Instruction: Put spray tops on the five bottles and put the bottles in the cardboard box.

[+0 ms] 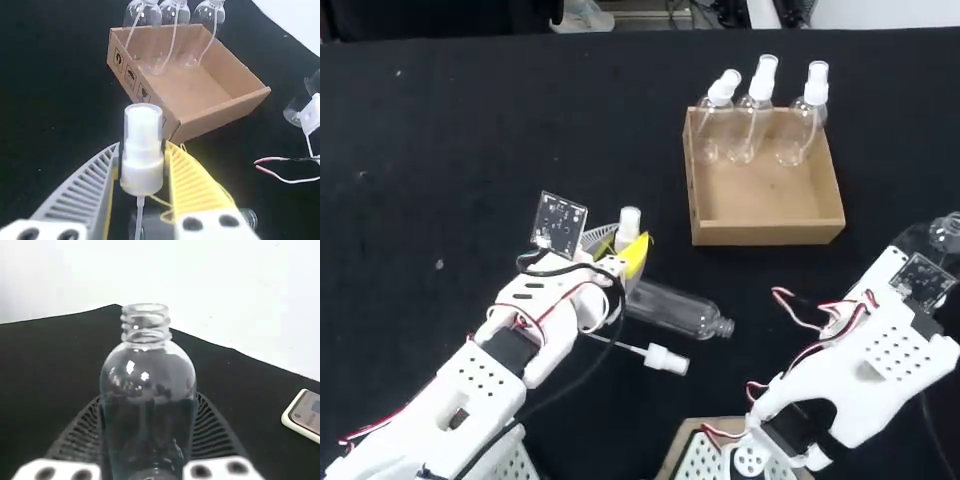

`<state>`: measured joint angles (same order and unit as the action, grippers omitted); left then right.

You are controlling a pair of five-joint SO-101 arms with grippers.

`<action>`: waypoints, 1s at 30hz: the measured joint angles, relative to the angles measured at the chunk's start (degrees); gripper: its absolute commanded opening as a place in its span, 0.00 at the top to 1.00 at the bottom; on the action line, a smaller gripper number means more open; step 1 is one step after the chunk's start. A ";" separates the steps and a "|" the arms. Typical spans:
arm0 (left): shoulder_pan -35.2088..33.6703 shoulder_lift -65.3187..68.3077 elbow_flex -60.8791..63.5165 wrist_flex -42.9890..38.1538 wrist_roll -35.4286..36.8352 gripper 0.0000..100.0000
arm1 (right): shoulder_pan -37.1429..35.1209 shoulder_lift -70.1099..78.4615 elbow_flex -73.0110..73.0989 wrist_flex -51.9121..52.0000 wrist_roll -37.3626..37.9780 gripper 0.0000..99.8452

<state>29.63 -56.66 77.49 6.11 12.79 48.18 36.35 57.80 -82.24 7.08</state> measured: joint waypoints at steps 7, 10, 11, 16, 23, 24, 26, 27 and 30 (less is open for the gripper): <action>0.00 -0.09 1.23 0.00 0.00 0.97 | -0.79 0.09 7.38 -8.44 0.00 0.83; 0.00 -0.18 1.32 0.00 0.00 0.97 | -1.14 0.09 8.18 -8.88 0.00 0.82; 0.00 -0.18 1.32 0.00 0.00 0.97 | -1.23 0.09 8.26 -8.97 0.00 0.80; 0.00 -0.18 1.32 0.00 0.00 0.97 | -1.32 0.35 10.02 -8.88 0.00 0.73; 0.00 -0.18 1.32 0.00 0.00 0.97 | -1.32 0.35 9.85 -8.88 0.18 0.92; 0.00 -0.18 1.32 0.00 0.00 0.97 | -1.32 0.35 9.85 -8.88 0.18 0.91; -0.09 -0.18 1.32 0.00 0.00 0.97 | -1.23 0.35 9.85 -8.88 0.18 0.87; -0.18 -0.18 1.32 0.00 0.00 0.97 | -1.23 0.35 9.85 -8.88 0.18 0.85; -2.46 -0.18 1.32 0.00 0.00 0.97 | -1.23 0.35 9.85 -8.88 0.18 0.82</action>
<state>27.16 -56.84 78.81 6.11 12.79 46.95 36.70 67.65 -91.12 7.25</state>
